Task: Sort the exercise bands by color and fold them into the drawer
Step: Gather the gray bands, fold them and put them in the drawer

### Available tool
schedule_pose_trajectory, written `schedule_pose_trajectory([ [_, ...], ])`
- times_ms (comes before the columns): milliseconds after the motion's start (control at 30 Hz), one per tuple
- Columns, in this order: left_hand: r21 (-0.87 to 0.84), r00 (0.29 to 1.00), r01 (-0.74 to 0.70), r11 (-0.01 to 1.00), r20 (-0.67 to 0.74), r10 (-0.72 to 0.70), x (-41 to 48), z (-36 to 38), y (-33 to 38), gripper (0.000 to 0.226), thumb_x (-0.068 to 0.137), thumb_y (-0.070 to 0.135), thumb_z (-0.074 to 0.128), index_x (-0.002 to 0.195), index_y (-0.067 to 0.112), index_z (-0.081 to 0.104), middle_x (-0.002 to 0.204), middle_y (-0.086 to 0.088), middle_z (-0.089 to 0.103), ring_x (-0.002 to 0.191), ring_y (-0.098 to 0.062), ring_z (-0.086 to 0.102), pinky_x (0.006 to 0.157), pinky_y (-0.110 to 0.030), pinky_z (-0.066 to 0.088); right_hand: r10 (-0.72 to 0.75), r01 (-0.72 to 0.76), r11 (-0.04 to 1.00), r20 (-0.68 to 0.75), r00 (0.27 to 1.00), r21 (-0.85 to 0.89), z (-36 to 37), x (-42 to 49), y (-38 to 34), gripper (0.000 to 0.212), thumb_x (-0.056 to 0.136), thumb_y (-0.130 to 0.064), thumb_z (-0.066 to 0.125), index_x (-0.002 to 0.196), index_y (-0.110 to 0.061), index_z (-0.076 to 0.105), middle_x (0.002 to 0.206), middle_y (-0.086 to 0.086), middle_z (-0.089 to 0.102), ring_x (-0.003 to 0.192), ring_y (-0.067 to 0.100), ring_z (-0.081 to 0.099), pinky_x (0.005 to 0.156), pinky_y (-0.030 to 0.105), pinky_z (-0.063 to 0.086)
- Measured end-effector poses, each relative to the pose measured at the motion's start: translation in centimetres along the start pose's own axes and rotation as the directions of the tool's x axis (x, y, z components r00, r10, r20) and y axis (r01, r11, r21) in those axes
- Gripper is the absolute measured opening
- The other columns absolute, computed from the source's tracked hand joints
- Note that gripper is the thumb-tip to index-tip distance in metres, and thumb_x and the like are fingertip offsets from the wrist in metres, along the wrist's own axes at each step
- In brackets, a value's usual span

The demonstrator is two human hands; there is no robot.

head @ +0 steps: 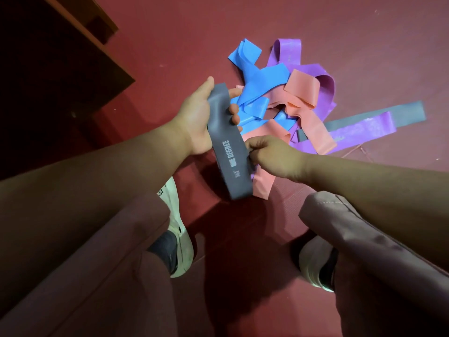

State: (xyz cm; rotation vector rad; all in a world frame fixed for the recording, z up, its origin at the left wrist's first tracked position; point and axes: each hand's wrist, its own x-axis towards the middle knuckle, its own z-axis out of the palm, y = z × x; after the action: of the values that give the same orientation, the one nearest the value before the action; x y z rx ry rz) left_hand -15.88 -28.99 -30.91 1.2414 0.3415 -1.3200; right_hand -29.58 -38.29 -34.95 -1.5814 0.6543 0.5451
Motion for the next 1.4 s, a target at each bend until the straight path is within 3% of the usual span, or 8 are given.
schedule_pose_trajectory([
  [67,-0.001,1.0,0.013,1.0,-0.005,-0.013,0.2,-0.1,-0.2,0.056,0.1,0.056,0.028,0.1,0.011,0.061,0.059,-0.003,0.052,0.051,-0.018,0.048,0.057,-0.026,0.048,0.013,-0.03,0.996,-0.206,0.979,-0.081,-0.9,0.6,1.0,0.029,0.081,0.006,0.044,0.078,-0.013,0.066,0.082,0.003,0.067,0.081,0.02,0.062,0.083,0.038,0.053],
  [133,0.001,1.0,0.027,1.0,-0.008,-0.027,0.4,-0.2,-0.3,0.056,0.1,0.057,0.029,0.106,0.011,0.06,0.062,-0.003,0.052,0.052,-0.019,0.05,0.06,-0.028,0.048,-0.032,-0.089,0.941,-0.347,0.937,-0.327,-2.4,1.0,1.9,0.022,0.085,-0.003,0.047,0.089,-0.011,0.068,0.096,0.005,0.069,0.094,0.025,0.062,0.085,0.034,0.049],
  [233,-0.001,0.999,0.033,0.999,-0.024,-0.033,0.6,-0.4,-0.5,0.057,0.099,0.058,0.03,0.111,0.01,0.06,0.064,-0.004,0.052,0.052,-0.02,0.052,0.064,-0.031,0.049,-0.089,-0.176,0.81,-0.414,0.906,-0.559,-4.9,1.3,3.6,0.017,0.087,-0.011,0.047,0.089,-0.005,0.063,0.098,0.015,0.066,0.087,0.034,0.056,0.072,0.035,0.044],
  [333,-0.012,0.999,0.027,1.0,-0.037,-0.028,0.6,-0.4,-0.6,0.058,0.1,0.057,0.03,0.114,0.009,0.059,0.064,-0.005,0.053,0.054,-0.02,0.051,0.067,-0.033,0.049,-0.079,-0.266,0.749,-0.481,0.873,-0.607,-6.5,1.6,5.1,0.011,0.084,-0.014,0.047,0.087,-0.01,0.056,0.101,0.016,0.056,0.084,0.034,0.051,0.072,0.04,0.047],
  [567,-0.017,0.998,0.035,0.999,-0.046,-0.036,0.5,0.0,-0.9,0.055,0.1,0.056,0.03,0.109,0.009,0.058,0.067,-0.006,0.053,0.055,-0.022,0.053,0.06,-0.027,0.052,-0.178,-0.224,0.573,-0.386,0.905,-0.789,-7.5,0.6,6.3,0.033,0.09,-0.012,0.048,0.121,-0.011,0.057,0.116,0.014,0.051,0.11,0.036,0.05,0.078,0.042,0.046],
  [733,-0.002,0.998,0.042,0.999,-0.044,-0.042,0.3,0.5,-0.9,0.053,0.1,0.055,0.03,0.104,0.01,0.058,0.067,-0.006,0.053,0.054,-0.021,0.055,0.057,-0.026,0.052,-0.215,-0.234,0.365,-0.327,0.92,-0.901,-7.6,0.7,5.8,0.028,0.098,-0.016,0.044,0.116,-0.011,0.064,0.11,0.013,0.055,0.108,0.035,0.051,0.07,0.037,0.039],
  [1133,0.039,0.998,0.007,0.999,-0.07,-0.004,0.2,0.9,-0.7,0.054,0.1,0.056,0.029,0.107,0.012,0.059,0.068,-0.006,0.059,0.058,-0.023,0.06,0.061,-0.028,0.053,-0.278,-0.205,0.443,-0.351,0.894,-0.873,-8.6,-1.2,5.3,0.021,0.095,-0.021,0.049,0.103,-0.019,0.068,0.102,0.012,0.057,0.093,0.034,0.058,0.066,0.035,0.046],
  [1400,0.133,0.988,-0.109,0.985,-0.094,0.122,-2.8,4.6,1.9,0.06,0.1,0.059,0.024,0.106,0.014,0.062,0.073,-0.007,0.066,0.064,-0.025,0.066,0.066,-0.03,0.05,-0.377,-0.1,0.64,-0.425,0.823,-0.762,-8.6,-4.9,-1.0,0.025,0.086,-0.013,0.056,0.109,-0.013,0.064,0.113,0.014,0.058,0.104,0.037,0.054,0.074,0.04,0.045],
])
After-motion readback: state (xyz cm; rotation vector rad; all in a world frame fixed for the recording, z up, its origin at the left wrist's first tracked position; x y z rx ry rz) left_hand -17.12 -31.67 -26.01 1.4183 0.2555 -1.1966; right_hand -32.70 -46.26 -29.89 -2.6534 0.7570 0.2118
